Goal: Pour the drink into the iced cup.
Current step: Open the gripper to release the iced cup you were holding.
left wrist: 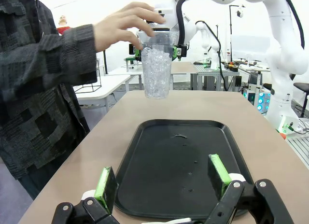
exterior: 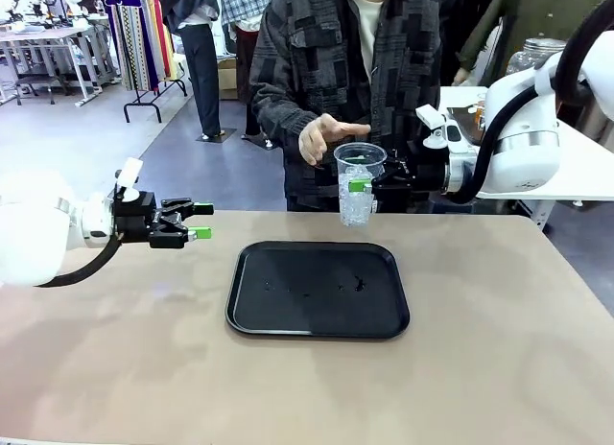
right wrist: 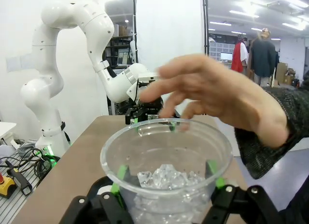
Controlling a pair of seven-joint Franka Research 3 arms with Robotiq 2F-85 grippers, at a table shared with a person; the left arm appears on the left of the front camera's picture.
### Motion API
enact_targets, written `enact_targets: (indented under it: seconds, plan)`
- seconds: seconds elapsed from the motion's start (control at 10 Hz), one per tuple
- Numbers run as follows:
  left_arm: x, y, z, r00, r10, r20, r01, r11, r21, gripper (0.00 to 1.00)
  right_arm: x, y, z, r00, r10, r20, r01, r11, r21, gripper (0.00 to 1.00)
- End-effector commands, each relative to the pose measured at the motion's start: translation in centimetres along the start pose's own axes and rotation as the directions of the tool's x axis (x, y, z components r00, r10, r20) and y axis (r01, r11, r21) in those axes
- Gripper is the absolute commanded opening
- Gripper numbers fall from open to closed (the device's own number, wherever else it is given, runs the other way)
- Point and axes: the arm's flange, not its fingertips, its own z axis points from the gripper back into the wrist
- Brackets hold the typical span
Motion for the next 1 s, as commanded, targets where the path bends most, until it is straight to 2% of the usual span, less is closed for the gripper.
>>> enact_targets:
  seconds: [0.0,0.9]
  plan:
    - [0.26,0.07,-0.13,1.000,0.004,-0.005,-0.004,1.000,0.001,1.00,0.39,0.21,-0.04,1.000,0.015,0.001,-0.015,1.000,0.000,0.81]
    - [0.26,0.07,-0.13,1.000,0.004,-0.005,-0.004,1.000,0.001,1.00,0.39,0.21,-0.04,1.000,0.015,0.001,-0.015,1.000,0.000,0.81]
